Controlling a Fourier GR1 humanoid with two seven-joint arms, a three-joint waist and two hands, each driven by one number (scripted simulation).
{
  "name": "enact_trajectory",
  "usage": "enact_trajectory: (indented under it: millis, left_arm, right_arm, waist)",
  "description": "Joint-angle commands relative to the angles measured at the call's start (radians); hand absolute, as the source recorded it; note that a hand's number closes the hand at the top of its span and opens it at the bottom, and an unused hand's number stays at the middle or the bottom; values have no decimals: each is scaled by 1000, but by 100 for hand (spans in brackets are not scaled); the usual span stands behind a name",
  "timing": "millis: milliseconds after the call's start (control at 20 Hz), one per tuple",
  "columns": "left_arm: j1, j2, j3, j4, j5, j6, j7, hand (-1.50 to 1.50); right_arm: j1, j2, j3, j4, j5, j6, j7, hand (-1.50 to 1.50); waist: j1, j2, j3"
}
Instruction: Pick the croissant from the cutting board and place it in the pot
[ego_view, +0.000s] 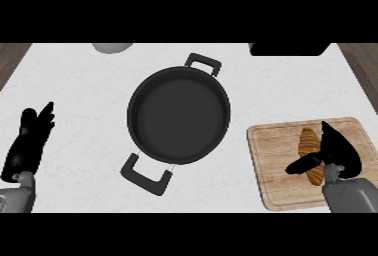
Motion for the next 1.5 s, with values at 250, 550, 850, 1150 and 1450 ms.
enact_trajectory:
  millis: [250, 550, 850, 1150, 1450]
  left_arm:
    - [-56, -16, 43, 24, -25, -33, 19, 0]
    - [7, -43, 39, -12, -39, -38, -5, 0]
    - [11, -42, 59, 25, -58, -36, -49, 0]
    - [20, -47, 56, -52, -54, -57, 5, 0]
    - [6, -72, 40, -33, -87, -15, 29, 0]
  right_arm:
    - [-44, 70, -59, 107, 57, 4, -15, -150]
    - [-12, 7, -76, 142, 117, -40, -188, 150]
    - [-28, 17, -13, 29, 239, -3, -76, 150]
    - [7, -5, -22, -79, 316, -2, -47, 150]
    - [221, -100, 193, -331, 291, 75, -349, 150]
  waist:
    - [-1, 1, 0]
    - [2, 1, 0]
    - [-1, 0, 0]
    - [-1, -2, 0]
    - [-31, -10, 0]
